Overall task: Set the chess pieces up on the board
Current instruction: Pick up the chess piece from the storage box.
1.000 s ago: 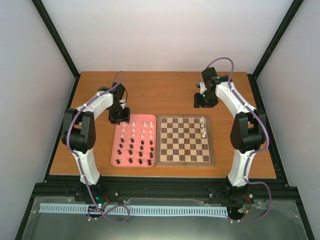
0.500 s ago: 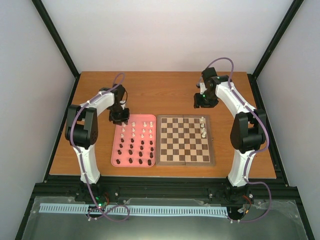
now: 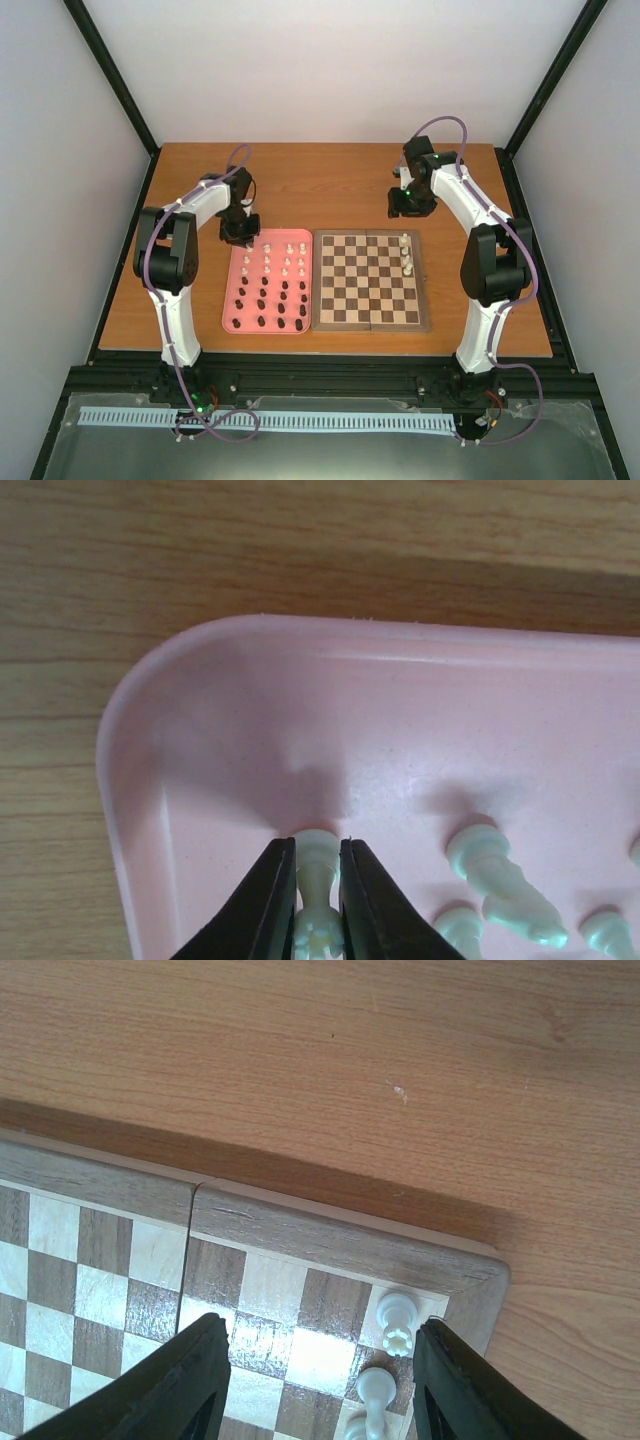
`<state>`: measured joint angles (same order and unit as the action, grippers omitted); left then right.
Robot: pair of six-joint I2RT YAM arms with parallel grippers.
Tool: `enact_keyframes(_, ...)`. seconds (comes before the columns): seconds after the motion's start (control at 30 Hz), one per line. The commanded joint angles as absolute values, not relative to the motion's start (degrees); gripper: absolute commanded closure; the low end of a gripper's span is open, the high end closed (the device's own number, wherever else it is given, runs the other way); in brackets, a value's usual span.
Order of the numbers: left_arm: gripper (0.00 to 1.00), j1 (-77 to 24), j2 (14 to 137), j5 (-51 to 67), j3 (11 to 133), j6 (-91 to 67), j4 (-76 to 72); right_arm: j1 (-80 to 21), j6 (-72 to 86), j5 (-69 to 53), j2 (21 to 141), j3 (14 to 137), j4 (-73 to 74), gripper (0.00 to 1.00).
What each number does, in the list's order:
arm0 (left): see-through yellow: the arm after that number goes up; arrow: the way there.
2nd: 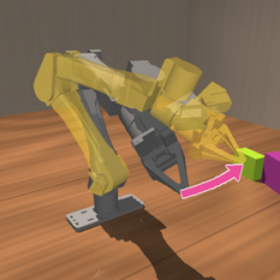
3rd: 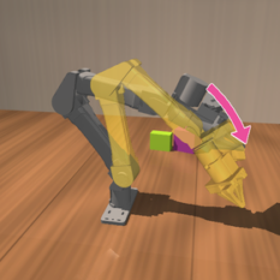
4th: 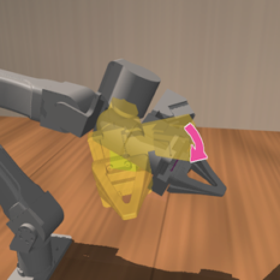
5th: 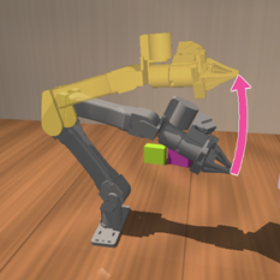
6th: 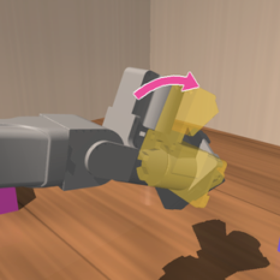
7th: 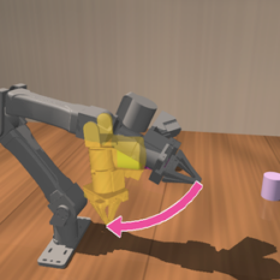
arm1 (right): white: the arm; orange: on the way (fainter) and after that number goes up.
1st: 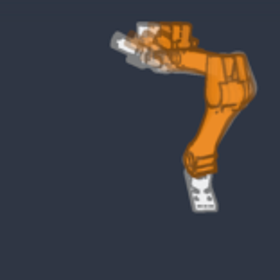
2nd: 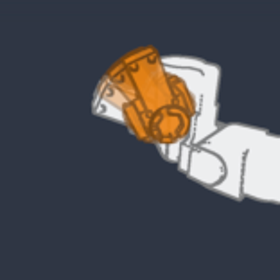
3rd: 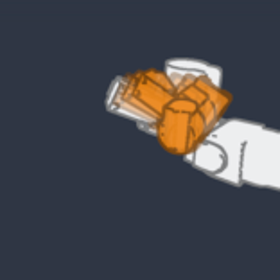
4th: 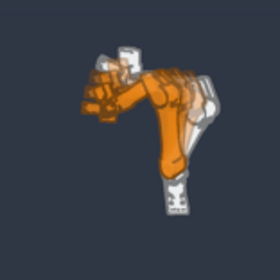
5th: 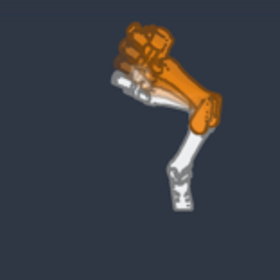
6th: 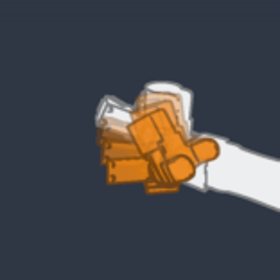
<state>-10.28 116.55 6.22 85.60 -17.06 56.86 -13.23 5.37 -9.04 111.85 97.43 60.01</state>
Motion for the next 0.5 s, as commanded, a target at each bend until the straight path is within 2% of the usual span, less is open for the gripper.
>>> enact_keyframes(0.0, 0.85, -9.67, 116.47, 5.29, 87.96, -17.01, 57.07, -13.55, 5.19, -9.13, 110.64, 96.65, 60.3, 0.5)
enact_keyframes(0.33, 0.89, -9.98, 109.54, 4.98, 92.28, -16.42, 62.99, -13.54, 5.17, -8.66, 109.44, 96.44, 59.58, 0.5)
enact_keyframes(0.47, 0.89, -13.59, 107.29, 6.74, 96.47, -17.05, 65.09, -13.54, 5.52, -9.28, 108.96, 95.89, 59.29, 0.5)
